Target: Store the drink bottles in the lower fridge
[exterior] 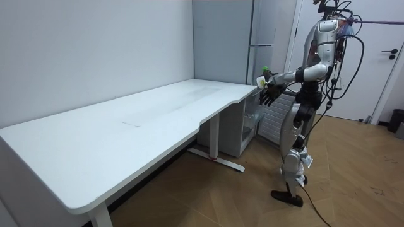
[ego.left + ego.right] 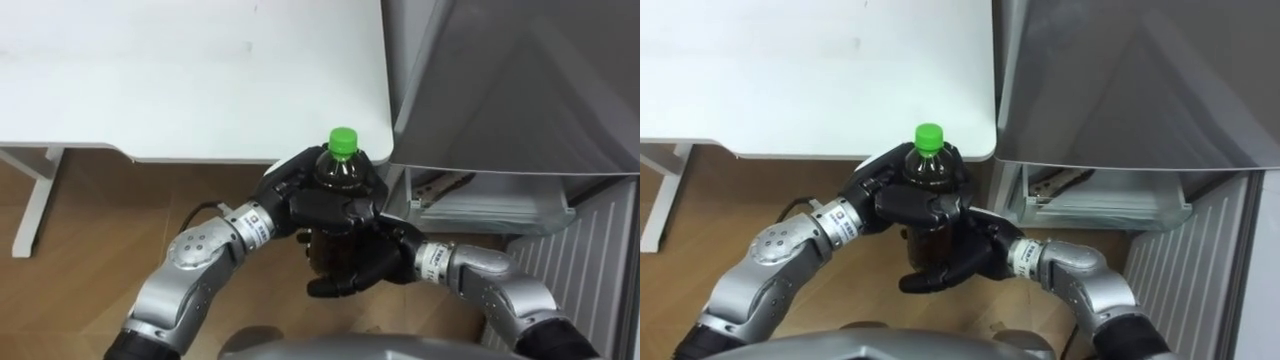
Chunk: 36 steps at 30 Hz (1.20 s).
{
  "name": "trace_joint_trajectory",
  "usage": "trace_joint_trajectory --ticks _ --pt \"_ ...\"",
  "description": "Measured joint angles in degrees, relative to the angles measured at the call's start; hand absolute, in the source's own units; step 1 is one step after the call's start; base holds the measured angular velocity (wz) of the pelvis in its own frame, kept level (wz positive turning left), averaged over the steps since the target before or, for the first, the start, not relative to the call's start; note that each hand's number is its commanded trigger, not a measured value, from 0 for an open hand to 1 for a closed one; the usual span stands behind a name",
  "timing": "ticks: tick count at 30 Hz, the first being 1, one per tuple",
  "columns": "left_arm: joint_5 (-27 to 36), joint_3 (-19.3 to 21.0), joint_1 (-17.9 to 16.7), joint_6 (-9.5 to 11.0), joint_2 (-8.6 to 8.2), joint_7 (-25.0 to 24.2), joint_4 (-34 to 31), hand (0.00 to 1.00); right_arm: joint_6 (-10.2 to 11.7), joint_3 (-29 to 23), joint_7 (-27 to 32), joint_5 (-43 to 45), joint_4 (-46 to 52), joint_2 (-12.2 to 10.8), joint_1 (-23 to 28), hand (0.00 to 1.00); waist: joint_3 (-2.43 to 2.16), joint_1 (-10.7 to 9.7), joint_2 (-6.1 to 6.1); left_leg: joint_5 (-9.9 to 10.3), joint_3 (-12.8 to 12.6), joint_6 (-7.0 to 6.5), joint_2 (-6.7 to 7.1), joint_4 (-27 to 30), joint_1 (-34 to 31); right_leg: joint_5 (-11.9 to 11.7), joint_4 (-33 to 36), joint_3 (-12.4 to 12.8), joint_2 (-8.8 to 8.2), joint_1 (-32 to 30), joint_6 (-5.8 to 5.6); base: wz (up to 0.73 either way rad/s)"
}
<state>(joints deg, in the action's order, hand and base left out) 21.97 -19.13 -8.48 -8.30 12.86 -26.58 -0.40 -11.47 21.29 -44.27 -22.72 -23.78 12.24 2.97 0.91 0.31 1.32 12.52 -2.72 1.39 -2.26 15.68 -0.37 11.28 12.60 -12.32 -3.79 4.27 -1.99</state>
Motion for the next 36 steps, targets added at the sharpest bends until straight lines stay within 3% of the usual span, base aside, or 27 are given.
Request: trace_joint_trajectory --ticks 10,14,18,19,20,21,36 --pt "0.36 -0.61 0.03 0.00 -0.34 0.06 -0.05 1.00 0.07 0.00 1.67 -2.03 0.00 0.02 0.31 1.00 -0.05 -0.06 -0.12 0.00 -0.03 0.00 0.00 -0.27 0.34 0.00 0.00 -0.01 -0.01 -0.03 -0.01 0.00" --pt "2.90 -0.19 0.02 -0.37 -0.30 1.16 -0.01 1.00 2.18 0.95 1.57 -1.97 0.01 0.47 0.38 1.00 -0.06 -0.07 -0.17 0.00 -0.08 0.01 0.00 -0.30 0.43 0.00 0.00 0.05 -0.01 0.02 -0.01 0.00" --pt "3.32 -0.38 0.02 -0.48 -0.44 1.35 -0.01 1.00 2.44 1.30 1.69 -1.97 0.01 0.48 0.38 1.00 0.03 -0.01 -0.32 0.00 -0.07 0.00 0.00 -0.44 0.70 0.01 0.00 0.06 0.00 0.46 -0.01 0.00" --pt "3.32 -0.37 0.02 -0.49 -0.48 1.38 -0.01 0.91 2.50 1.31 1.71 -1.97 0.01 0.47 0.38 1.00 0.00 -0.01 -0.36 0.00 -0.07 0.00 0.01 -0.50 0.72 0.01 0.00 0.06 0.00 0.52 -0.01 0.00" --pt "3.32 -0.30 0.03 -0.49 -0.61 1.38 -0.02 0.53 2.65 1.30 1.71 -1.97 0.01 0.48 0.38 1.00 -0.04 -0.01 -0.44 0.00 -0.07 0.00 0.01 -0.83 0.77 0.01 0.00 0.07 0.01 0.56 -0.01 0.00" --pt "3.37 -0.29 0.02 -0.49 -0.65 1.38 -0.02 0.00 2.68 1.30 1.71 -1.97 0.01 0.48 0.38 1.00 -0.06 0.00 -0.47 0.00 -0.07 0.00 0.01 -0.92 0.84 0.01 0.00 0.06 0.01 0.58 -0.01 0.00" --pt "3.60 0.20 0.07 -0.47 -0.65 1.51 -0.04 0.00 2.58 2.09 1.58 -4.61 0.01 0.52 1.62 1.00 -0.13 0.04 -0.51 -0.01 -0.09 0.01 0.00 -0.81 1.02 0.01 -0.01 0.14 0.01 0.58 -0.01 0.00"
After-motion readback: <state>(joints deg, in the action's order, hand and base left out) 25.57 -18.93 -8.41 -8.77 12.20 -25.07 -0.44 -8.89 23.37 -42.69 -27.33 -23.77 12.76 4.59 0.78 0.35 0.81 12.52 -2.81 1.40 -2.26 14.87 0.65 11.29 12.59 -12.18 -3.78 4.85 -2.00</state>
